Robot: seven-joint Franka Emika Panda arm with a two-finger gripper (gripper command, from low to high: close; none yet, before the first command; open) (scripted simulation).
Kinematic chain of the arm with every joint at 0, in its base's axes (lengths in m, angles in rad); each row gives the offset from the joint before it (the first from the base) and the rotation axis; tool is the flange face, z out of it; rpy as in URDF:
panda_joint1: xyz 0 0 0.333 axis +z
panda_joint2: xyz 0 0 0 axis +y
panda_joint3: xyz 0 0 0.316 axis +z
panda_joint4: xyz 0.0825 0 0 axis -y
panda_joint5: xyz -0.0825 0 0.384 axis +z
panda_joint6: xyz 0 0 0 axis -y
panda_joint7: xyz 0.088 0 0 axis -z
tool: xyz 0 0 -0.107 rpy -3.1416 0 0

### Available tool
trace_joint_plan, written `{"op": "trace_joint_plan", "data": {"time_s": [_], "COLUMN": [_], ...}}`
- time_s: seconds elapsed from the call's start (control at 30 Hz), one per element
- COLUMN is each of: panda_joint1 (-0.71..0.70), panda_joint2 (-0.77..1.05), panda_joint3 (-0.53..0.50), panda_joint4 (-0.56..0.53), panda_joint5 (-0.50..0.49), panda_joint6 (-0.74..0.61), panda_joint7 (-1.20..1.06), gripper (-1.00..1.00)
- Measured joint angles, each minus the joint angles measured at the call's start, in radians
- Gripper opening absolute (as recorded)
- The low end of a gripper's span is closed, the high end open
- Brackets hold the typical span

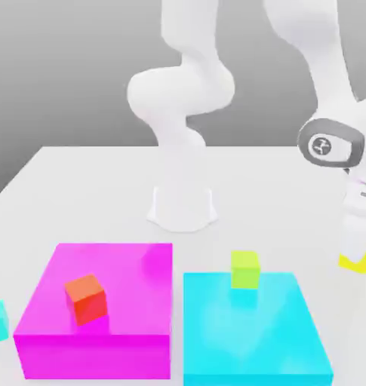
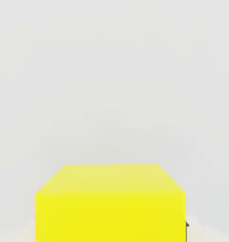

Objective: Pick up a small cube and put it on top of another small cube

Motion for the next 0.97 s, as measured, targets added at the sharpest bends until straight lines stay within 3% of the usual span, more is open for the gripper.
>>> {"op": "trace_joint_plan", "data": {"time_s": [0.2,0.67,0.83,0.87,0.97], "panda_joint1": [-0.213,-0.627,-0.778,-0.795,-0.795], "panda_joint2": [-0.015,-0.019,0.17,0.2,0.2], "panda_joint3": [-0.156,-0.507,-0.605,-0.604,-0.603], "panda_joint4": [0.108,0.149,0.202,0.209,0.209], "panda_joint5": [0.151,0.22,0.269,0.282,0.282], "panda_joint6": [-0.062,-0.148,-0.084,-0.067,-0.067], "panda_joint7": [-0.044,-0.018,-0.03,-0.037,-0.037], "gripper": [-1.0,-1.0,-1.0,1.0,1.0]}}
